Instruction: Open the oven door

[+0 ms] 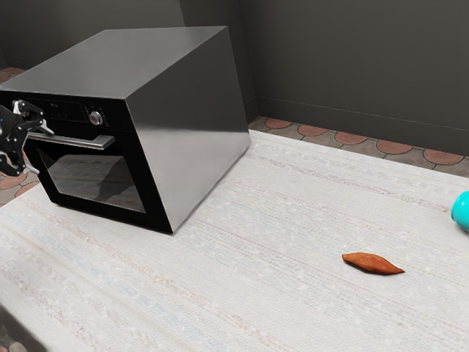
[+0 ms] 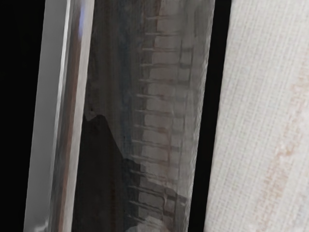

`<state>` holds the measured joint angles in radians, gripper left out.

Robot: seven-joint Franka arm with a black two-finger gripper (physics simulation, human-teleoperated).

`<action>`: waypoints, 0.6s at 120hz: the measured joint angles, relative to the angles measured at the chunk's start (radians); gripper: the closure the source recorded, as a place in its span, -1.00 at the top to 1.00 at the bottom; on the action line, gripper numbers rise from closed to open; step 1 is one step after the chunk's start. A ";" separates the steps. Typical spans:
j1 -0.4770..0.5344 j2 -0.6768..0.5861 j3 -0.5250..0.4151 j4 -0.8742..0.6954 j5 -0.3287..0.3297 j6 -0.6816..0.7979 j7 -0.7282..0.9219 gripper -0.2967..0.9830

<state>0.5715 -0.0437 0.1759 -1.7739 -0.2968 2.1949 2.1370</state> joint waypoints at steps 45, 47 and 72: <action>-0.045 -0.056 0.037 -0.073 -0.009 -0.027 -0.003 0.47; -0.049 -0.084 0.047 -0.101 -0.009 -0.030 -0.003 0.43; 0.121 -0.772 0.558 -0.419 0.118 -0.214 0.048 0.47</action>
<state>0.6923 -0.8159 0.7337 -2.1924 -0.1788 1.9812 2.1849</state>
